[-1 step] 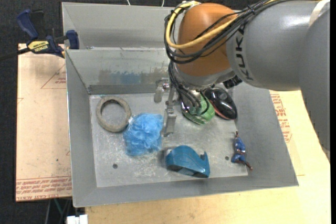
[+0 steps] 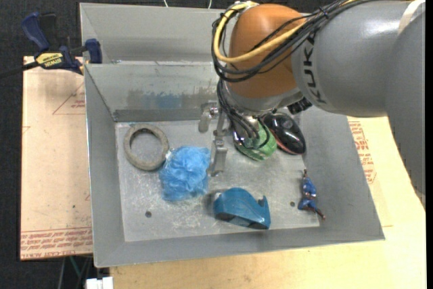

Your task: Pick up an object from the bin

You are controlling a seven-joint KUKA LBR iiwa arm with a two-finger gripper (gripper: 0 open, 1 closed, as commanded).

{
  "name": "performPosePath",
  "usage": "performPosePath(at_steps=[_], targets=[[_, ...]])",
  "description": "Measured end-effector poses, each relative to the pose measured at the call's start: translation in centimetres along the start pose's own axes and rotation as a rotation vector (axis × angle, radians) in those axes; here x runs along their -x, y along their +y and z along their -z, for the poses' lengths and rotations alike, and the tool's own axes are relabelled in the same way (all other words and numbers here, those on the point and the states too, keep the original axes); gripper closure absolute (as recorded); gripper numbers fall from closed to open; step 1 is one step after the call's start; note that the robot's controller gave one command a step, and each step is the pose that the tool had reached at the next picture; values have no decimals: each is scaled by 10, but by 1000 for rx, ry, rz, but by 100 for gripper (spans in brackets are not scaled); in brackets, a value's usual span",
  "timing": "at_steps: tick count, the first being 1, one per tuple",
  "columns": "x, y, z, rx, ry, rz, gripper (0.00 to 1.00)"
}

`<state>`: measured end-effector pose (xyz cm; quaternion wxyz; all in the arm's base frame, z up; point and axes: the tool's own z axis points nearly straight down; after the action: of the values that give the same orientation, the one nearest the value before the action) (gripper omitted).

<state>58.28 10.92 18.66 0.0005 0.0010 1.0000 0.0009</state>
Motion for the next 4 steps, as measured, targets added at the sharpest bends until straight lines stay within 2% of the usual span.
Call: performPosePath(at_steps=[1, 2, 3, 4], targets=[[-53, 20, -72, 1, 7, 59, 0], [-58, 14, -88, 1, -16, 189, 0], [-37, 31, -110, 2, -5, 3, 0], [-35, 29, -116, 2, -18, 163, 100]])
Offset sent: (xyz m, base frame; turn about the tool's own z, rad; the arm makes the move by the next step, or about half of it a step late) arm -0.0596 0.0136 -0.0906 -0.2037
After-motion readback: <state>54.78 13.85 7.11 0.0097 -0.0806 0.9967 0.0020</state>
